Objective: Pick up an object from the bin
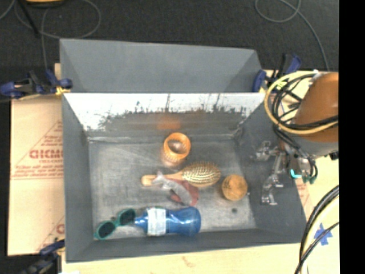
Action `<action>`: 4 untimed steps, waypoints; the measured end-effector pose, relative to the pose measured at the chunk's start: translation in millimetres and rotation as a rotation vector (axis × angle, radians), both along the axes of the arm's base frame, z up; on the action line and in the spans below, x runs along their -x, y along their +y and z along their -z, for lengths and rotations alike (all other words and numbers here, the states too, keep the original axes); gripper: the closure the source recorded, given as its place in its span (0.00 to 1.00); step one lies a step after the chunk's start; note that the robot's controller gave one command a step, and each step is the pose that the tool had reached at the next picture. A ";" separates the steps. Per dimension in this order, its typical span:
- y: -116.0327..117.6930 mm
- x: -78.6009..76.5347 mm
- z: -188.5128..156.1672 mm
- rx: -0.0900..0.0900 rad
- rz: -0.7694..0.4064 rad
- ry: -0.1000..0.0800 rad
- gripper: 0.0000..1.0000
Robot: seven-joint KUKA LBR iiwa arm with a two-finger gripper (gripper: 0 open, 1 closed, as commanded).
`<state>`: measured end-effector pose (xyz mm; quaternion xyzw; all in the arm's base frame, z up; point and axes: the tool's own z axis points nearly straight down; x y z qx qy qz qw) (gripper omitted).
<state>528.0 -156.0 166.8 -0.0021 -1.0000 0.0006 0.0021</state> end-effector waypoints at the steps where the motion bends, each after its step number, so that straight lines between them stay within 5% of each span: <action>1: 0.4 -2.0 -4.4 0.002 -0.003 -0.008 0.00; 2: 15.3 -10.4 27.2 0.000 0.087 -0.014 0.00; 3: 13.7 -22.6 93.4 0.002 0.222 -0.012 1.00; 4: 13.5 -22.5 93.4 0.002 0.222 -0.012 1.00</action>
Offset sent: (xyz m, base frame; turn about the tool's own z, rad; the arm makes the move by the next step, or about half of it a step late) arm 0.0207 0.0455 -0.0915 0.2438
